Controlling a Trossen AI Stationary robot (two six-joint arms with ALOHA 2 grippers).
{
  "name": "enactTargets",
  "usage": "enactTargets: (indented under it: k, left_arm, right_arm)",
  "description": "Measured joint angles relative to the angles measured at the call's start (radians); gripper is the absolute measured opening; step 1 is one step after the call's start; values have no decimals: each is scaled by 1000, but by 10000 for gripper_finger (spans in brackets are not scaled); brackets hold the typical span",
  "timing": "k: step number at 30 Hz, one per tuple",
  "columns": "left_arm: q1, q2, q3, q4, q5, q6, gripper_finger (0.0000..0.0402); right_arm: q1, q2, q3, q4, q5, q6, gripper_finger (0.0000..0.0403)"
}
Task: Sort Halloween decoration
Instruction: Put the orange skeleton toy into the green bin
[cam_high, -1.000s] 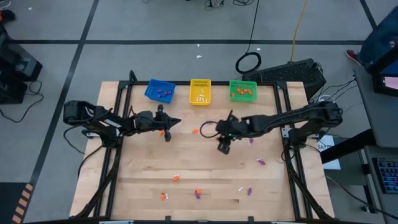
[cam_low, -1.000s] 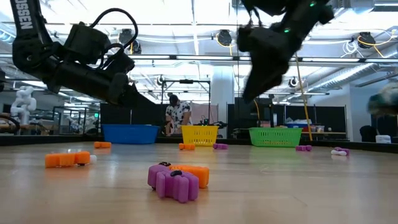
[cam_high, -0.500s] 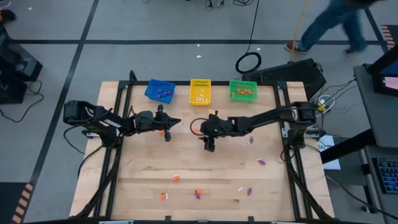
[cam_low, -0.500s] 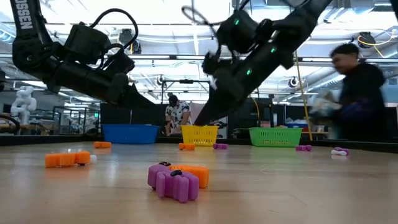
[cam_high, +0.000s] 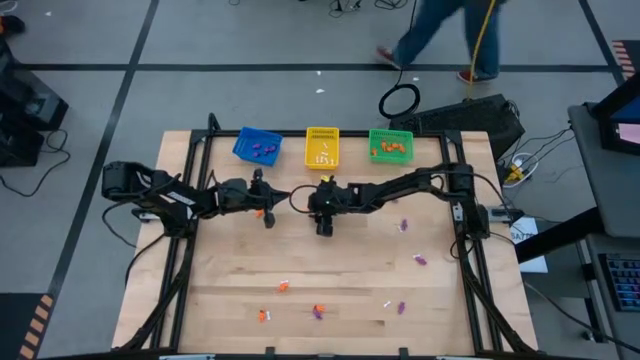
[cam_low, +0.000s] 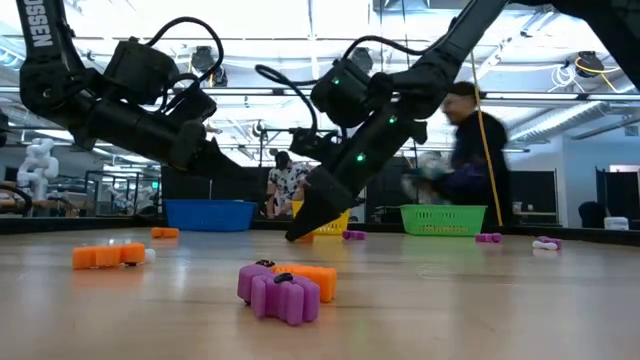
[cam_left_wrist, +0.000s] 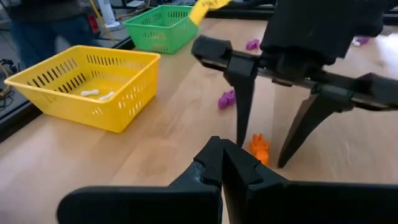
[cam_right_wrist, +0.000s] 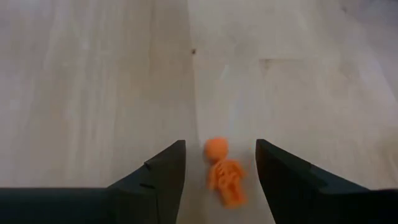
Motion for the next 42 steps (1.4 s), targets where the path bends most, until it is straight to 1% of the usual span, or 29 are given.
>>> enactTargets:
  k: [3, 6, 9, 15, 18, 20, 23, 28, 29, 31, 35, 37, 40, 42]
  left_arm:
    - [-3, 0, 0, 0, 0, -2, 2]
    - [-11, 0, 0, 0, 0, -2, 2]
    - [-17, 0, 0, 0, 0, -2, 2]
    - [-20, 0, 0, 1, 0, 1, 2]
    - [-20, 0, 0, 1, 0, 1, 2]
    - [-20, 0, 0, 1, 0, 1, 2]
    - [-20, 0, 0, 1, 0, 1, 2]
    - [-20, 0, 0, -1, 0, 1, 2]
    - [-20, 0, 0, 1, 0, 1, 2]
    - [-20, 0, 0, 2, 0, 1, 2]
    - [-20, 0, 0, 2, 0, 0, 2]
    - [-20, 0, 0, 2, 0, -2, 2]
    - [-20, 0, 0, 2, 0, -2, 2]
    - [-20, 0, 0, 2, 0, -2, 2]
  right_arm:
    - [-6, 17, 16, -27, -1, 18, 179]
    - [-9, 21, 16, -42, -32, 47, 159]
    - [-10, 18, 16, -51, -63, 70, 128]
    - [-9, -2, 15, -93, -70, 77, 59]
    - [-8, -18, 13, -111, -72, 77, 33]
    - [-8, -35, 11, -122, -73, 78, 25]
    - [-8, -70, 9, -143, -73, 86, 23]
    - [-9, -176, 9, -207, -69, 88, 26]
    - [-11, -202, 10, -233, -63, 88, 24]
    - [-18, -250, 9, -284, -20, 84, 22]
    - [-62, -365, 10, -417, 116, 66, 21]
    - [-101, -411, 11, -494, 172, 70, 21]
    - [-185, -464, 11, -588, 221, 79, 20]
    - [-258, -483, 11, -641, 222, 89, 20]
